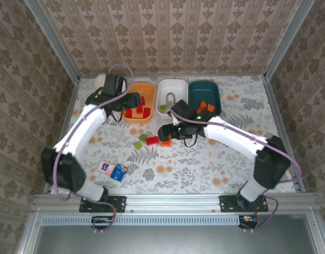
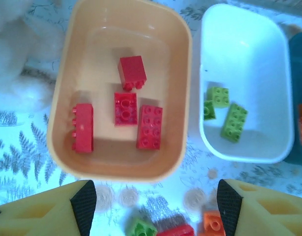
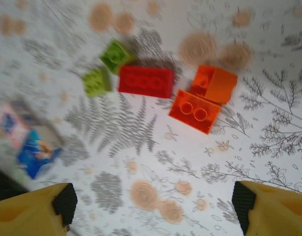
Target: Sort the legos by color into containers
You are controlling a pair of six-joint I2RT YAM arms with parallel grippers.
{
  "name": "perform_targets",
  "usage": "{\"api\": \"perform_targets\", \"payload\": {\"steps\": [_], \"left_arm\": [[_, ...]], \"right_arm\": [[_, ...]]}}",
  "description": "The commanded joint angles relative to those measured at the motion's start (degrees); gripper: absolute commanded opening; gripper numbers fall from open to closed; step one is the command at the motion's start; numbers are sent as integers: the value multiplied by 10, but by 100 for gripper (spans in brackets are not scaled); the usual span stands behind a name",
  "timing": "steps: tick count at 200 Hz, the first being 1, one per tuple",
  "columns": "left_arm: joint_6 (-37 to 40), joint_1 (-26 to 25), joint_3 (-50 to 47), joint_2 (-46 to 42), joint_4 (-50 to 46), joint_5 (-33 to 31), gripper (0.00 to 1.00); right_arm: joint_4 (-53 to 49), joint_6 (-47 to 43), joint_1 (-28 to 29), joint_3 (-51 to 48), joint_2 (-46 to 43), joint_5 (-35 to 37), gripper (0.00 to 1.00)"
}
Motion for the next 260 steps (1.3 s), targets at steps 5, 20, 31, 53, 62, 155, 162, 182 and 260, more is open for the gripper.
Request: {"api": "perform_targets", "payload": {"steps": [5, 20, 31, 53, 62, 155, 162, 182, 260], "left_arm": [[-73, -29, -124, -108, 26, -7, 70], [-106, -38, -196, -190, 16, -20, 70], [-130, -59, -240, -248, 3, -30, 70], [-167, -63, -298, -352, -33, -42, 70], [-176, -64, -312, -386, -46, -43, 71], [-202, -67, -348, -486, -91, -45, 71], [-201, -67, -347, -486, -91, -44, 71], [-200, -67, -346, -484, -88, -41, 71], [-189, -77, -360, -464, -59, -19, 70]], "right_arm": [[-71, 25, 32, 42, 67, 63, 91], [-93, 33, 42, 71, 113, 82, 91], [-108, 41, 46, 86, 140, 100, 91], [-98, 54, 50, 96, 174, 110, 96], [-87, 56, 51, 98, 183, 108, 99], [-102, 82, 54, 183, 291, 172, 81], [-104, 85, 54, 187, 296, 176, 81], [-98, 94, 50, 190, 303, 176, 76], [-95, 80, 48, 163, 238, 178, 43]]}}
